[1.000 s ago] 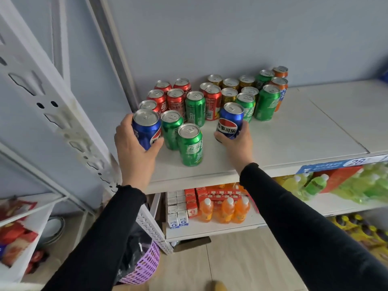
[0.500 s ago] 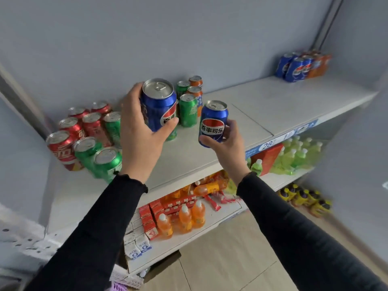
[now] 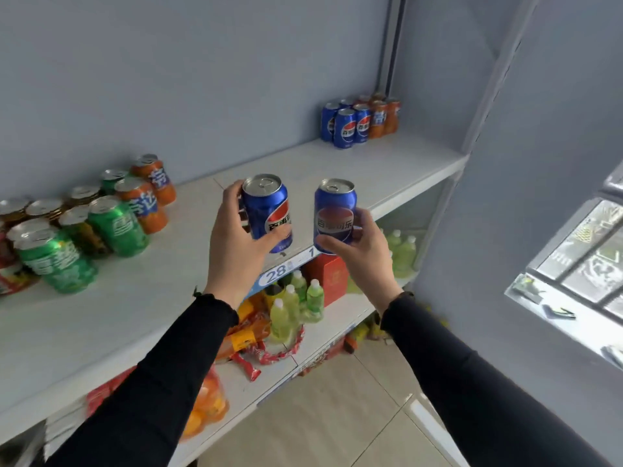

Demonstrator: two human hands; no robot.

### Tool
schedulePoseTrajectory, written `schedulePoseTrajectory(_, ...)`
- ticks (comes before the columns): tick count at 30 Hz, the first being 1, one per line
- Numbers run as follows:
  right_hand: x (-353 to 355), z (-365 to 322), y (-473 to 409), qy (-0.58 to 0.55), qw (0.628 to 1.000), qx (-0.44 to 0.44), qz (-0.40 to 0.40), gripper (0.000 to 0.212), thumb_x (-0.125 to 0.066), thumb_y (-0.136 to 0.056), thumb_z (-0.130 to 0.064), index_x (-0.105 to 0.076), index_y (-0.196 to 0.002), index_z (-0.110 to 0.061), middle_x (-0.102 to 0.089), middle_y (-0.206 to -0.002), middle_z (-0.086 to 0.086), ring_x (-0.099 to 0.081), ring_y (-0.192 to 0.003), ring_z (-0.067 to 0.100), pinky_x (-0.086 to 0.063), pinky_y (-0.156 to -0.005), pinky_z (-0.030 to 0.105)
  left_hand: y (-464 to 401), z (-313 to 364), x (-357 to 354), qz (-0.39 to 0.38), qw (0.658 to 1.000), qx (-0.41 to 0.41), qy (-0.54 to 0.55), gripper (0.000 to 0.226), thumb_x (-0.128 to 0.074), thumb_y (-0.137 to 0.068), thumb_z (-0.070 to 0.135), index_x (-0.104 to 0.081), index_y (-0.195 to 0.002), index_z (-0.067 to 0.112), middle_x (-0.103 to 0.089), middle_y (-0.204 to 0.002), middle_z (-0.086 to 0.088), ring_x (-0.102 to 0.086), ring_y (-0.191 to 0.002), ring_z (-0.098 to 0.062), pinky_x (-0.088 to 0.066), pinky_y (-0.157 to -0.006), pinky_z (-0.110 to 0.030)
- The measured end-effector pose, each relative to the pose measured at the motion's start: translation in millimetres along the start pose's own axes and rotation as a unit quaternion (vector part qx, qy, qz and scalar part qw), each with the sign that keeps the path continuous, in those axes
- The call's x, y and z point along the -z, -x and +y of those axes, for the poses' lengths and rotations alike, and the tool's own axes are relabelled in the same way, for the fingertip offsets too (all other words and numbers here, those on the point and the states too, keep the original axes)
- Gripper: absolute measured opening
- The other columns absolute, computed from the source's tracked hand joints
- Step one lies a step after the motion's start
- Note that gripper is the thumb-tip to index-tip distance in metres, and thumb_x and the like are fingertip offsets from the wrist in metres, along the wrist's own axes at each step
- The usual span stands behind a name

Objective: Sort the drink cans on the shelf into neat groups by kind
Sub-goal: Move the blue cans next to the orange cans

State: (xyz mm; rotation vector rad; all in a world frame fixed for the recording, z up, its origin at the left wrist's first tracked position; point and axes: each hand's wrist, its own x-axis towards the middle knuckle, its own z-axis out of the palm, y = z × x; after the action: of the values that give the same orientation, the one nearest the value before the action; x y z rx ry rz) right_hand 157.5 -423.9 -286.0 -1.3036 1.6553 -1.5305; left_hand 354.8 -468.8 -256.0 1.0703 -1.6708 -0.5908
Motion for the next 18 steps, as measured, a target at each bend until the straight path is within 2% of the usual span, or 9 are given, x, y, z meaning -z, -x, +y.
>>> schedulePoseTrajectory(7, 46.2, 29.5, -79.2, -0.029, 0.999, -0.002, 0.017, 0.065, -0.086, -0.075, -0.022, -0.05, -0.129, -0.025, -0.065, -0.113, -0.015, -0.067, -0.093, -0.004, -0.059, -0.077, 0.021, -51.0, 4.8, -87.2, -0.026, 1.0, 0.011, -0.001, 0.076, -0.089, -0.071, 0.027, -0.044, -0.133, 0.031, -0.059, -0.129, 0.011, -0.061, -0.115, -0.013, -0.056, -0.094, -0.039)
schedulePoseTrajectory(13, 57.7, 58.2, -162.0, -0.005, 1.0, -0.001, 0.028, 0.06, -0.085, -0.074, -0.025, -0.052, -0.125, -0.028, -0.065, -0.115, -0.009, -0.063, -0.103, 0.005, -0.058, -0.088, 0.031, -119.1, -11.9, -143.4, -0.049, 0.999, 0.012, -0.005, 0.078, -0.089, -0.069, 0.026, -0.044, -0.133, 0.029, -0.059, -0.127, 0.01, -0.062, -0.112, -0.013, -0.057, -0.093, -0.038)
schedulePoseTrajectory(18, 74.8, 76.5, -234.5, 0.025, 0.999, -0.008, 0.037, 0.062, -0.085, -0.074, -0.024, -0.052, -0.125, -0.026, -0.066, -0.115, -0.009, -0.063, -0.104, 0.007, -0.056, -0.088, 0.031, -181.5, -26.7, -195.7, -0.081, 0.997, 0.017, -0.009, 0.079, -0.089, -0.07, 0.029, -0.043, -0.135, 0.026, -0.058, -0.127, 0.008, -0.062, -0.11, -0.014, -0.058, -0.091, -0.037)
